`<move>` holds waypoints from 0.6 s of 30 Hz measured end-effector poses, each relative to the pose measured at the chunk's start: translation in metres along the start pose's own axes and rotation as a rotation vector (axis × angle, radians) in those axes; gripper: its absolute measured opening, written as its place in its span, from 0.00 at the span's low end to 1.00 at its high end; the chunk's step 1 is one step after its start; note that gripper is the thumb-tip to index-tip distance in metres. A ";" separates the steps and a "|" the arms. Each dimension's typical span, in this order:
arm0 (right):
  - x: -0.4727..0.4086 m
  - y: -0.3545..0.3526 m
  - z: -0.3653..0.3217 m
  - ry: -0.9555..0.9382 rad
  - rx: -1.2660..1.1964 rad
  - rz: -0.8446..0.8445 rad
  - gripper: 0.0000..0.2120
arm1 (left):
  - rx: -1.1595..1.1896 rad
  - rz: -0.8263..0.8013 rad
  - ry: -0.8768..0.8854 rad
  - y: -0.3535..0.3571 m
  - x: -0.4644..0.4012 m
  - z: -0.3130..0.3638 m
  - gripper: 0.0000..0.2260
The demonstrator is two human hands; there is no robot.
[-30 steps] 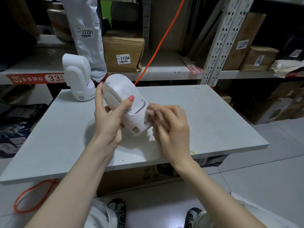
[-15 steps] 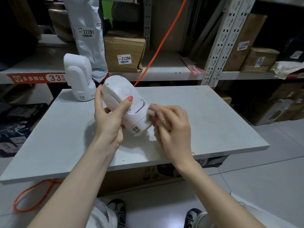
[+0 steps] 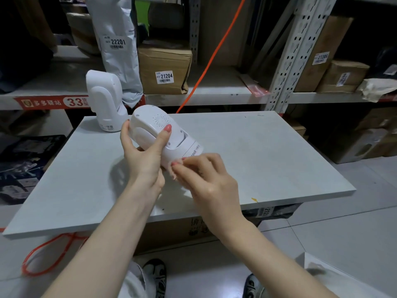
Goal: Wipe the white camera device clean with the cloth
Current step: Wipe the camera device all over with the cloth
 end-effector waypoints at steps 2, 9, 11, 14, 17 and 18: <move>0.001 0.003 -0.001 -0.121 0.014 -0.010 0.05 | 0.025 0.002 -0.027 0.001 0.000 -0.001 0.35; -0.012 -0.004 0.026 0.235 -0.157 0.008 0.12 | -0.006 -0.064 -0.046 0.005 -0.001 0.005 0.36; -0.012 -0.004 0.034 0.370 -0.239 -0.028 0.14 | -0.034 -0.093 -0.022 0.005 0.001 0.005 0.37; -0.011 -0.005 0.044 0.609 -0.350 -0.075 0.12 | -0.070 -0.150 0.016 0.004 0.001 0.007 0.36; -0.013 -0.007 0.050 0.807 -0.418 -0.159 0.12 | -0.109 -0.220 0.052 0.003 0.003 0.009 0.38; -0.013 -0.007 0.051 0.857 -0.425 -0.189 0.12 | -0.113 -0.244 0.060 0.003 0.004 0.009 0.38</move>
Point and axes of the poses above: each hand's wrist, its own x-axis away from the middle knuckle, its own y-axis out of the palm, z = x × y, the point moved 2 cm from there along -x, towards the middle knuckle, and after that the axes turned 10 degrees about z, right-handed, at the moved point
